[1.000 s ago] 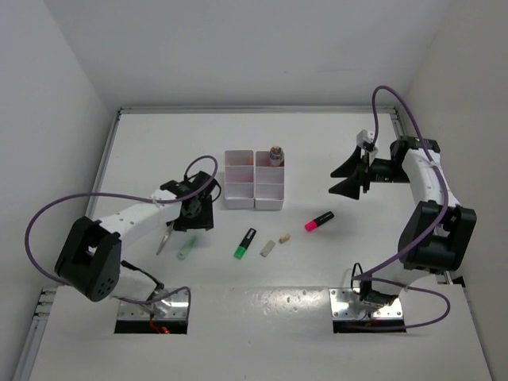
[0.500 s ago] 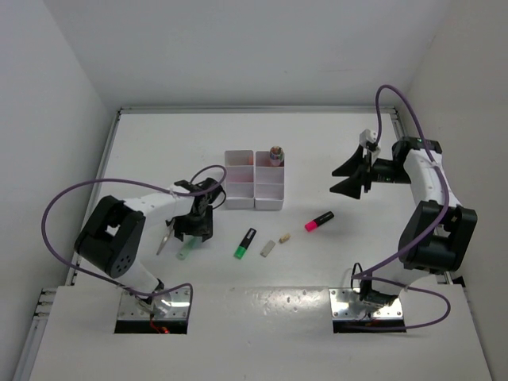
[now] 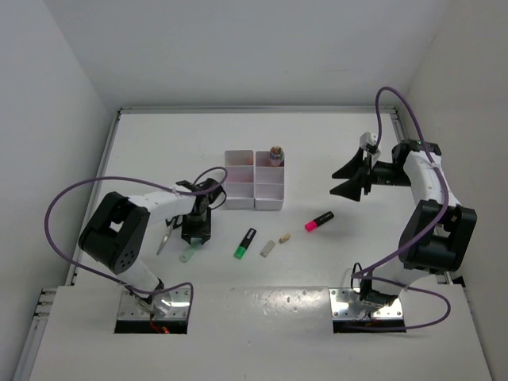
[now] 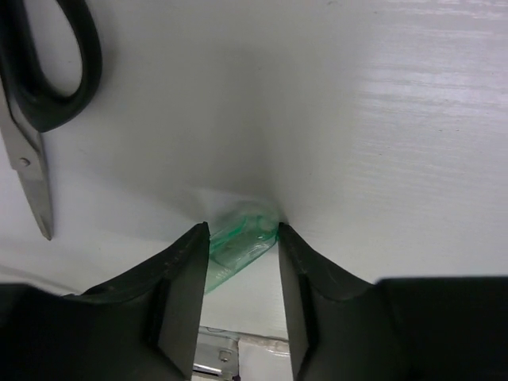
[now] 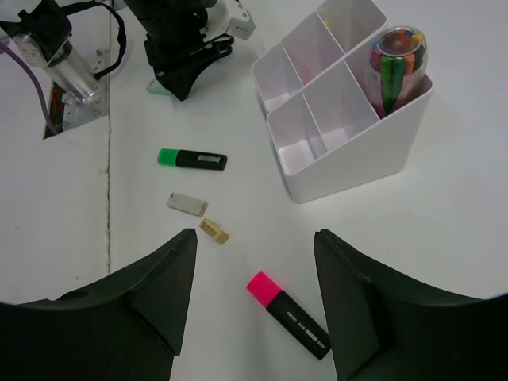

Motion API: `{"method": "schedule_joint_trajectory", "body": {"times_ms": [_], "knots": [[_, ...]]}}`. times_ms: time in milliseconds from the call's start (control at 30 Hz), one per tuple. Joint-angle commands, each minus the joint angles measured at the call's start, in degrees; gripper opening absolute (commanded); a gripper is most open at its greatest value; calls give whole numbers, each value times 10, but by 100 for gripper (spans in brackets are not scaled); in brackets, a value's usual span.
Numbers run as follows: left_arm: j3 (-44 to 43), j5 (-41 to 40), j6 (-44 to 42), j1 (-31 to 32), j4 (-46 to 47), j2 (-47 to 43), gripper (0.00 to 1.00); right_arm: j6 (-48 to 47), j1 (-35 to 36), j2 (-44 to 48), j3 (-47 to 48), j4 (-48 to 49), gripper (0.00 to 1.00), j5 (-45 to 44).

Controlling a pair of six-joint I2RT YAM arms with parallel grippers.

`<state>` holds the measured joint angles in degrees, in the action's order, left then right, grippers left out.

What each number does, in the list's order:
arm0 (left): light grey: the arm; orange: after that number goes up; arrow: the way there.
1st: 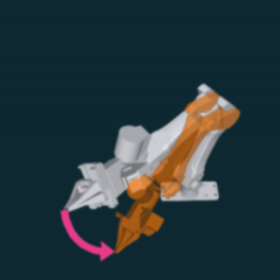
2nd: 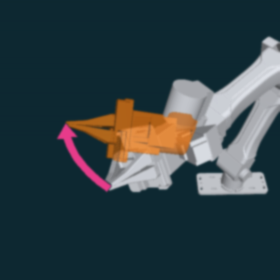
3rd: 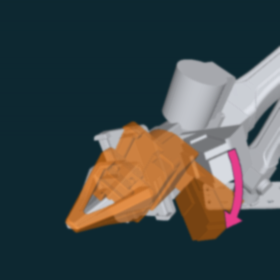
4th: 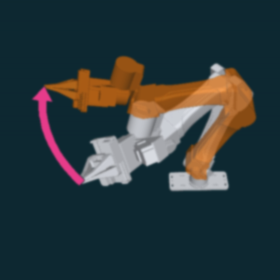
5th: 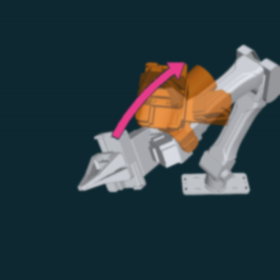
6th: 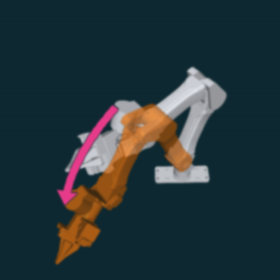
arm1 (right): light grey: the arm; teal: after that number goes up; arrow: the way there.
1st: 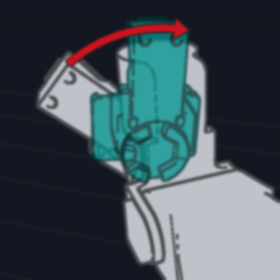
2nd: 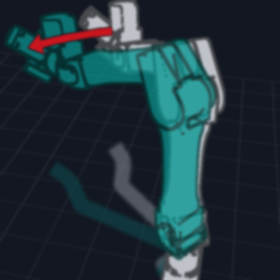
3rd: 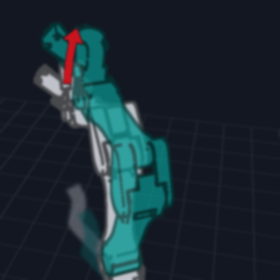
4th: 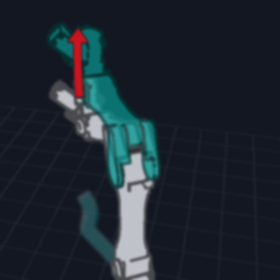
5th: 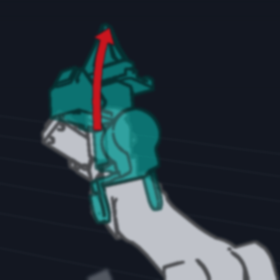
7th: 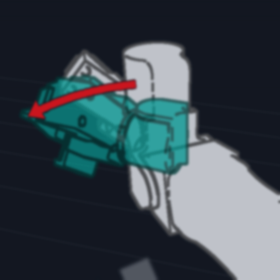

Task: Sort the stationery into containers
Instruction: Pick up the pen from the center of the board.

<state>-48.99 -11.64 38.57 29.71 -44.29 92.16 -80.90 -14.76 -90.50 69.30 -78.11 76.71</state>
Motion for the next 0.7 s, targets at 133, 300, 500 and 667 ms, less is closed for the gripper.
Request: {"method": "schedule_joint_trajectory", "body": {"times_ms": [133, 300, 500, 667], "knots": [[35, 58, 1, -19, 45, 12, 33, -32, -7, 11, -4, -23, 62, 32], [35, 65, 1, -19, 56, 18, 23, -32, -7, 16, -9, -23, 62, 32], [10, 71, 1, -26, 56, 7, 18, -32, -12, 16, -9, -23, 62, 32], [-25, 84, -4, -44, 56, -6, 14, -32, -12, 16, -9, -23, 62, 32]]}}
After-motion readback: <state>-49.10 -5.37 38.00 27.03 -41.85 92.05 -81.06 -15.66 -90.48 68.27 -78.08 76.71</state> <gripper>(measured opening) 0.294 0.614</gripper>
